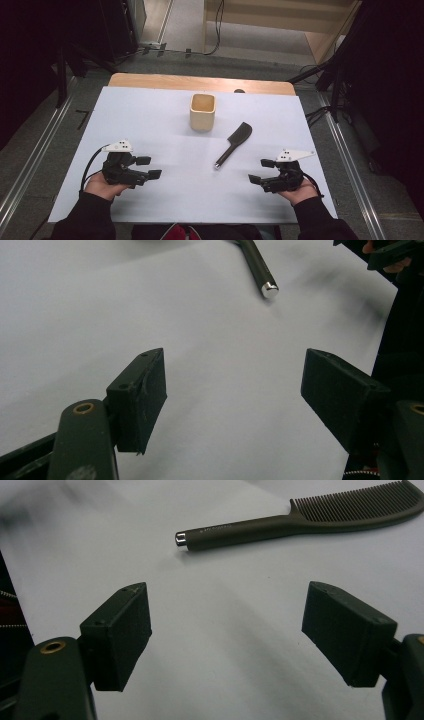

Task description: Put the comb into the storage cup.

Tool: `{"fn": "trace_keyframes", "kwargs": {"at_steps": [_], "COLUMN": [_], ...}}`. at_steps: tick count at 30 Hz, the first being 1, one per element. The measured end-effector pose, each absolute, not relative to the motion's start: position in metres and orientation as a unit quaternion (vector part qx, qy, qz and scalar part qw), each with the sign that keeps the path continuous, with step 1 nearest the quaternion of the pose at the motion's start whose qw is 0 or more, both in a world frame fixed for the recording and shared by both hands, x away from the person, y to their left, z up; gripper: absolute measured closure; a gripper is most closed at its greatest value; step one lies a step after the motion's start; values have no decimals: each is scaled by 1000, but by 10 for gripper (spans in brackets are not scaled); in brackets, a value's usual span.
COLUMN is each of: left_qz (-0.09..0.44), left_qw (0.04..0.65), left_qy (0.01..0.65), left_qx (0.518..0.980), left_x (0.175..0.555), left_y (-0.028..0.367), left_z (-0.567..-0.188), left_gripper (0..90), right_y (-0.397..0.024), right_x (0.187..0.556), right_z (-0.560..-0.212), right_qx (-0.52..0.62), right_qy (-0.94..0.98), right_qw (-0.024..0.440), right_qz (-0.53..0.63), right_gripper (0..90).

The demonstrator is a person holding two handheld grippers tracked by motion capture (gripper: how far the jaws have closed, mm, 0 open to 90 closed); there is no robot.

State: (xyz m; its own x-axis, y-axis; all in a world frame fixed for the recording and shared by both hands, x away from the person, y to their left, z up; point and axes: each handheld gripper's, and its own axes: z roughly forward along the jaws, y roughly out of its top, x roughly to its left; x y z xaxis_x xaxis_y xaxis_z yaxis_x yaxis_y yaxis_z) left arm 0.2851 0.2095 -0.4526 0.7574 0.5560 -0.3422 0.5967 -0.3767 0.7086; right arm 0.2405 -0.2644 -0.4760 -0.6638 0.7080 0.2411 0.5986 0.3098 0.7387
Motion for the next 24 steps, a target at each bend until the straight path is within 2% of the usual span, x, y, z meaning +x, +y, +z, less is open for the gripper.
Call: {"fn": "trace_keyframes", "kwargs": {"at_steps": [24], "left_qz": [-24], "left_qw": [437], "left_qy": [352], "left_qx": [827], "left_x": [287], "left_y": [209], "left_z": [-452], "left_gripper": [266], "right_y": [-262], "right_x": [241], "right_z": [-478], "right_qx": [396], "right_qy": [808], "right_qw": [59], "right_qz": [432], "right_gripper": [183]}}
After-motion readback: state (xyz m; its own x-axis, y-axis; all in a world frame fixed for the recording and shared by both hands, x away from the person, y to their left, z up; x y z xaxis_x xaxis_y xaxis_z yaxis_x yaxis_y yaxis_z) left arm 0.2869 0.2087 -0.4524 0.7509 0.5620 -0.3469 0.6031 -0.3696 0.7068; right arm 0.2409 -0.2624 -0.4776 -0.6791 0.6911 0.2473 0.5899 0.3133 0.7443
